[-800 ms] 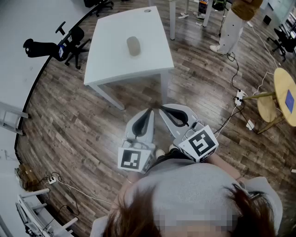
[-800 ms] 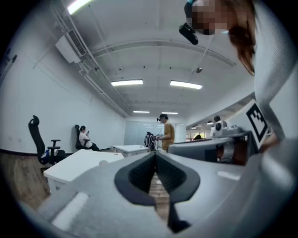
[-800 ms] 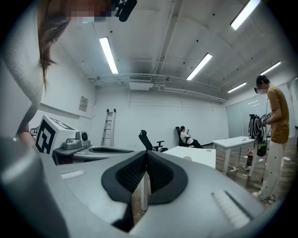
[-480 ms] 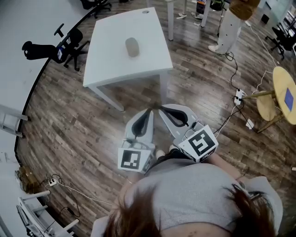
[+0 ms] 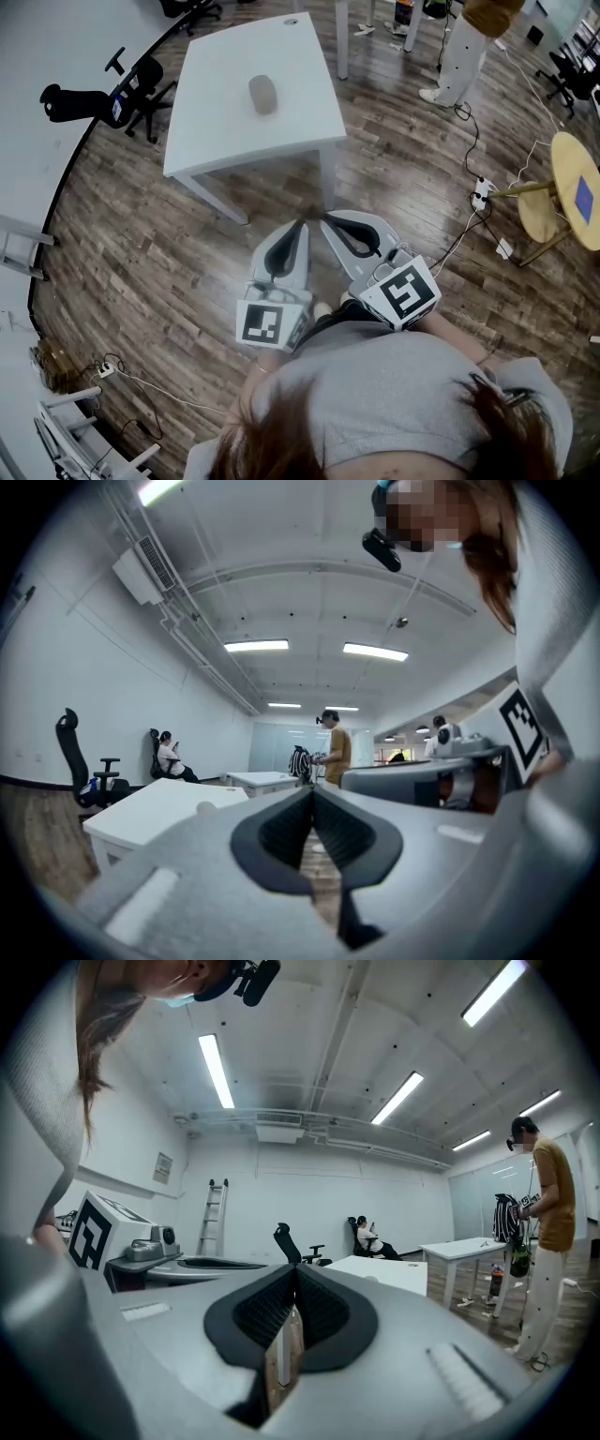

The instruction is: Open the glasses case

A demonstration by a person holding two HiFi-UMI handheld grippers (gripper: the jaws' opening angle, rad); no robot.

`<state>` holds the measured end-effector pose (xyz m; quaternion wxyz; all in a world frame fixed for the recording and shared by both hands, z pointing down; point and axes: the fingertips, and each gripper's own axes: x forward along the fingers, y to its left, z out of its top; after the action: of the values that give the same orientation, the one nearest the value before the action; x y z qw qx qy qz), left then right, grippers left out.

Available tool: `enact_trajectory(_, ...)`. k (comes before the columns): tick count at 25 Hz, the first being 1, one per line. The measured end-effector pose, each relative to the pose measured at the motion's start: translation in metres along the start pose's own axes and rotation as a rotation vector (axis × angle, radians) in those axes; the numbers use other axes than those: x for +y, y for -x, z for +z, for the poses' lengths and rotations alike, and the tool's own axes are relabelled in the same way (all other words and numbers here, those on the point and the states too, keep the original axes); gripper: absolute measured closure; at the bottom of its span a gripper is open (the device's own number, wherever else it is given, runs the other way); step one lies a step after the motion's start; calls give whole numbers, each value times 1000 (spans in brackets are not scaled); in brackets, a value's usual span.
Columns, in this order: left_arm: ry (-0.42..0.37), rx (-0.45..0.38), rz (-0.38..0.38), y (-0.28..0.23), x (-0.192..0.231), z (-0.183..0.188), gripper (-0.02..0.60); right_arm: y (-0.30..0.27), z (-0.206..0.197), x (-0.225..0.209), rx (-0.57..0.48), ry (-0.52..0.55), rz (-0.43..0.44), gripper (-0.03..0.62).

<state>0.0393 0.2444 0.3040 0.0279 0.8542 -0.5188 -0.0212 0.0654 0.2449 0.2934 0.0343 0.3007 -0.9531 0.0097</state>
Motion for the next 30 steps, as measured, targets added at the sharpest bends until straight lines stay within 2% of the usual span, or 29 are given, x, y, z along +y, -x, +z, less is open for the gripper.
enact_trajectory(6, -7, -6, 2, -10, -11, -1, 580, 9, 2, -12, -22, -21, 3, 589)
enact_trajectory(14, 3, 7, 78, -5, -13, -5, 580, 8, -9, -11, -4, -55, 107, 589)
enact_trajectory(19, -5, 3, 115, -11, 12, -5, 580, -14, -9, -16, -5, -46, 134, 589)
enact_trajectory(30, 8, -35, 100, -94, 110, -4, 580, -110, -8, -88, 7, -20, 65, 589)
